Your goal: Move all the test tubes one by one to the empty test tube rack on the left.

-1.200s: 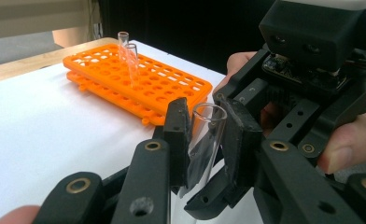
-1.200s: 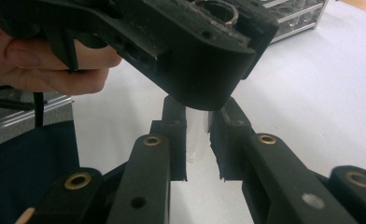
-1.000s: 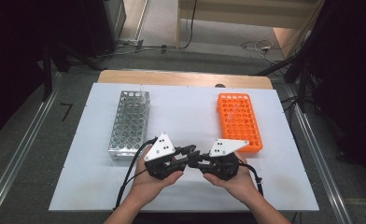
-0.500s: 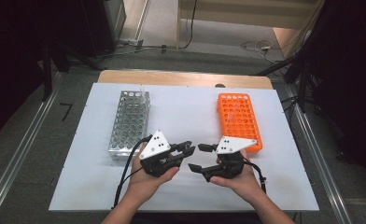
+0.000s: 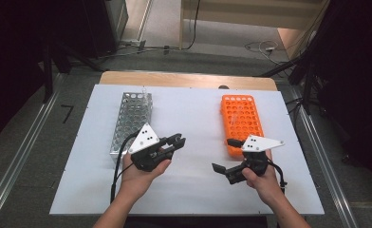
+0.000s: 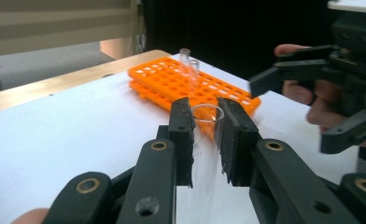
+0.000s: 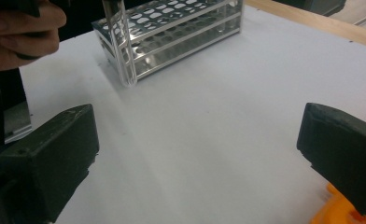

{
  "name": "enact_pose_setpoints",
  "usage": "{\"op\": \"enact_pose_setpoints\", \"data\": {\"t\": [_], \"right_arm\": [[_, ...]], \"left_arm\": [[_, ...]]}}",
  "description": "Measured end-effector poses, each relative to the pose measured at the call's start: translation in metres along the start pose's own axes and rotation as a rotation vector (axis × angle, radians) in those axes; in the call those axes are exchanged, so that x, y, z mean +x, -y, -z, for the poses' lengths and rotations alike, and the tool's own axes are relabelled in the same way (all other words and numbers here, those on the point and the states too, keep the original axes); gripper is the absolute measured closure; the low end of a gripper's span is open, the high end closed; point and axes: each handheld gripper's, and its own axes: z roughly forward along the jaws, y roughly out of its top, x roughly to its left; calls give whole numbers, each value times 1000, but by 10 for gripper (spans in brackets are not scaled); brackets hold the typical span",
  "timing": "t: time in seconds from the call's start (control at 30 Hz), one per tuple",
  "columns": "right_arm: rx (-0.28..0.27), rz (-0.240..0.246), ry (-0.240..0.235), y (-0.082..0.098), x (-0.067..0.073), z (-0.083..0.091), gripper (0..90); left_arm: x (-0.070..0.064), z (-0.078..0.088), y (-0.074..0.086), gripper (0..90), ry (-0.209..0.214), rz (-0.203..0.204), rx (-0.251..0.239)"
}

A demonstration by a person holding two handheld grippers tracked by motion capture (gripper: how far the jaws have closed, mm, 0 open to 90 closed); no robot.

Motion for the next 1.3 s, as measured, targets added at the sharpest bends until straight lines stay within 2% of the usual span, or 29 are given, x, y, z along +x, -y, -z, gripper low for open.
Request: {"op": "enact_pose_setpoints", "data": {"t": [0.47, 0.67, 0.83, 1.03, 1.3], "right_arm": [[-9, -38, 76, 16, -21, 29, 0], [6, -60, 119, 30, -30, 42, 0], [7, -86, 143, 41, -35, 54, 0], [14, -103, 156, 51, -39, 61, 0], [9, -106, 162, 51, -42, 62, 0]], "left_arm": [[34, 10, -11, 764, -99, 3, -11], [53, 11, -14, 764, -159, 11, -15], [72, 11, -23, 764, -217, 13, -28], [96, 7, -33, 764, -279, 24, -45], [123, -8, -33, 764, -352, 35, -45]]}}
